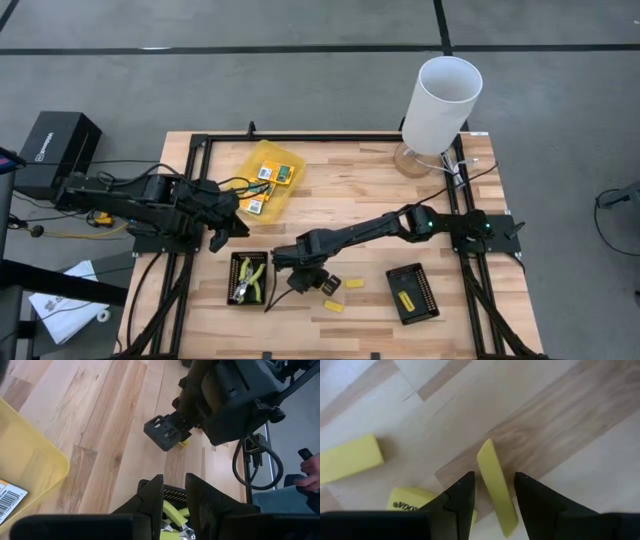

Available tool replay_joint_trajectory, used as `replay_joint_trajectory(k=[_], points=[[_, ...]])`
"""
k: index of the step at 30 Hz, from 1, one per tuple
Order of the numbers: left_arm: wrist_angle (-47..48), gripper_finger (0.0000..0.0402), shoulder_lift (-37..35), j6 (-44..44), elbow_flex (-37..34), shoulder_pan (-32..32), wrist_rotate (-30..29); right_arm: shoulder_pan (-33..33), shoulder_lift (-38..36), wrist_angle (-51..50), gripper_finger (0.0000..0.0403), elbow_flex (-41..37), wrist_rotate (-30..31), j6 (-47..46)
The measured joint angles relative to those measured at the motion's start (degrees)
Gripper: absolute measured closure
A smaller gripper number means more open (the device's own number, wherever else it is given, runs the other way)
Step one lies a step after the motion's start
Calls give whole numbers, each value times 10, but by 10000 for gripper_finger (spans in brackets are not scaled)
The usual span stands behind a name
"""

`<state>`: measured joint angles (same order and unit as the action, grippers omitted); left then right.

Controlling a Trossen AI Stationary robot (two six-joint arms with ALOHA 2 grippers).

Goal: Pick & Place School Supplies
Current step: Put the yellow eraser into the right black bin

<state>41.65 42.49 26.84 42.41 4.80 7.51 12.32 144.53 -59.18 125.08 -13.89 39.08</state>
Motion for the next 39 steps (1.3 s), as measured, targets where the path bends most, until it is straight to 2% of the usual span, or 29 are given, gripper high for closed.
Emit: replay_joint_trajectory(k=[4, 8, 9, 15, 18, 21, 25, 32, 39], points=[[0, 325, 0, 0, 0, 0, 0, -2, 1, 26, 289, -1, 17, -6], [0, 325, 0, 0, 0, 0, 0, -13, 1, 31, 371, -1, 18, -28], [0, 325, 0, 0, 0, 0, 0, -16, 1, 31, 379, 0, 18, -40], [0, 325, 0, -7, 0, 0, 0, -31, 0, 19, 380, 7, 19, -110], [0, 325, 0, -11, 0, 0, -10, -44, -1, -1, 380, 40, 26, -136], [0, 325, 0, -11, 0, 0, -18, -58, -3, -59, 380, 97, 24, -155], [-1, 325, 0, -14, 0, 0, -21, -72, -46, -109, 380, 82, 19, -204], [-1, 325, 0, -51, 0, 0, -47, -95, -119, -267, 380, 83, 2, -343], [-1, 325, 0, -56, 0, 0, -47, -54, -173, -307, 380, 83, -9, -511]])
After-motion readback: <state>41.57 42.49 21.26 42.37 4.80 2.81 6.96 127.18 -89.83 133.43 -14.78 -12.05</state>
